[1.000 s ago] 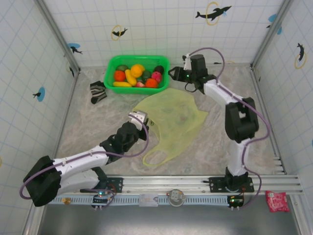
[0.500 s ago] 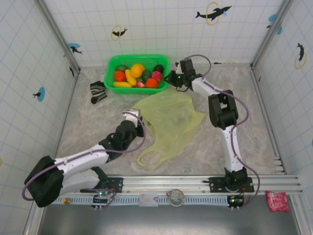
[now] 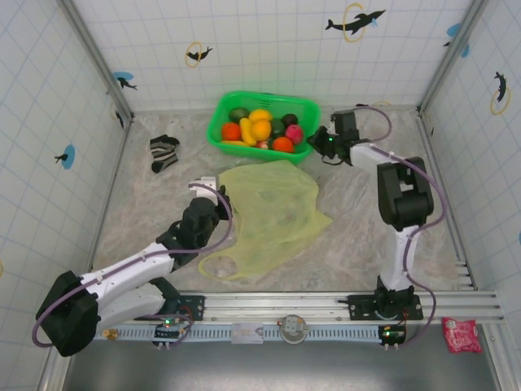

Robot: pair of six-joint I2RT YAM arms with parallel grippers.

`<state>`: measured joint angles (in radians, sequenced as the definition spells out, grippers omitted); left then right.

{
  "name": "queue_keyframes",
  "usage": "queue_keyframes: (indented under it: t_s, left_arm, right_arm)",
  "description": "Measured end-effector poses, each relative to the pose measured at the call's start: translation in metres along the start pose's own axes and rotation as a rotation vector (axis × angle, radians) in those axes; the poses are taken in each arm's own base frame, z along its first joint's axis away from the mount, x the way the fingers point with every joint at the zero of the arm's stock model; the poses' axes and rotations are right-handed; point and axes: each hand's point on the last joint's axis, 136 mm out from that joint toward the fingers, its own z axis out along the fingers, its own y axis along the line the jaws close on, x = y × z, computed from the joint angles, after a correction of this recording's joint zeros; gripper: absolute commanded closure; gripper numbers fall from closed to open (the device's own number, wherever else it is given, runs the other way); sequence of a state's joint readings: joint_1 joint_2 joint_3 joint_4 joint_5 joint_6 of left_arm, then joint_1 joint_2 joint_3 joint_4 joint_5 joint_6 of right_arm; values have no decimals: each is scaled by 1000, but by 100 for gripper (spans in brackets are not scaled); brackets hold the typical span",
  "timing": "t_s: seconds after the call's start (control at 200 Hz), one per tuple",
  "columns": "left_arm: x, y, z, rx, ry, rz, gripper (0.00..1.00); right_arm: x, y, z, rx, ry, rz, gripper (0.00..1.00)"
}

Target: Place the fake fruits into the plastic bag and tie a complex knot

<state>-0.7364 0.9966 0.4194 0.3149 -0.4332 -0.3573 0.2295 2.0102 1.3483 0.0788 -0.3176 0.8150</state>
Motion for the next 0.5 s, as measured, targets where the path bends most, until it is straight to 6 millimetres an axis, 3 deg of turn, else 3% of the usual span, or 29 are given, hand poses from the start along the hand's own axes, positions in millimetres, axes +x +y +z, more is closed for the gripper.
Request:
queue_keyframes:
  t_s: [0.155,0.295,0.5]
  left_arm:
    - [-17,31,0,-111,-59,-106,100]
    - [-34,59,-6,-235,-132,-242,100]
    - [-56,76,-16,-332,-241,-422,100]
  right_arm:
    - [-15,-54,-67,84,-153,123,100]
    - [-2,-107,-123,176,-280,263,100]
    - [33,-129,-188,255,-439,380,100]
